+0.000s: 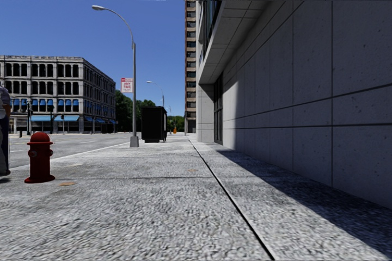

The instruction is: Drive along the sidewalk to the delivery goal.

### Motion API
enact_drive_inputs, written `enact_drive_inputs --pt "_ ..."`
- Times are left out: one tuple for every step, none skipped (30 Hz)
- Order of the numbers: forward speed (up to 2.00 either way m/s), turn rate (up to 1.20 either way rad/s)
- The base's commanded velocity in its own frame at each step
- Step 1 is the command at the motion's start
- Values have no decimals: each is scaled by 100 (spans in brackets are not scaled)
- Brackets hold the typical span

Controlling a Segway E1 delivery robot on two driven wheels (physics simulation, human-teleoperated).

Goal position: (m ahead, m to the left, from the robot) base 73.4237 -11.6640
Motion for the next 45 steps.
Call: enact_drive_inputs --pt "147 50" --pt "148 49" --pt "149 49" --pt "149 48" --pt "152 0" --pt "154 0" --pt "154 0" --pt "200 0" --pt "200 0" --pt "200 0" --pt "200 0" --pt "200 0" --pt "200 0" --pt "200 0" --pt "200 0" --pt "200 0" --pt "200 0" --pt "200 0" --pt "200 0" --pt "200 0" --pt "200 0" --pt "200 0" --pt "200 0" --pt "200 0" --pt "200 3" --pt "200 10" --pt "200 14" --pt "200 15" --pt "200 15" --pt "200 15" --pt "200 16" --pt "200 18" --pt "200 24" --pt "200 26" --pt "200 26" --pt "200 26" --pt "200 26" --pt "200 26" --pt "200 15" --pt "200 2" --pt "200 0" --pt "200 0" --pt "200 0" --pt "200 0" --pt "200 0"
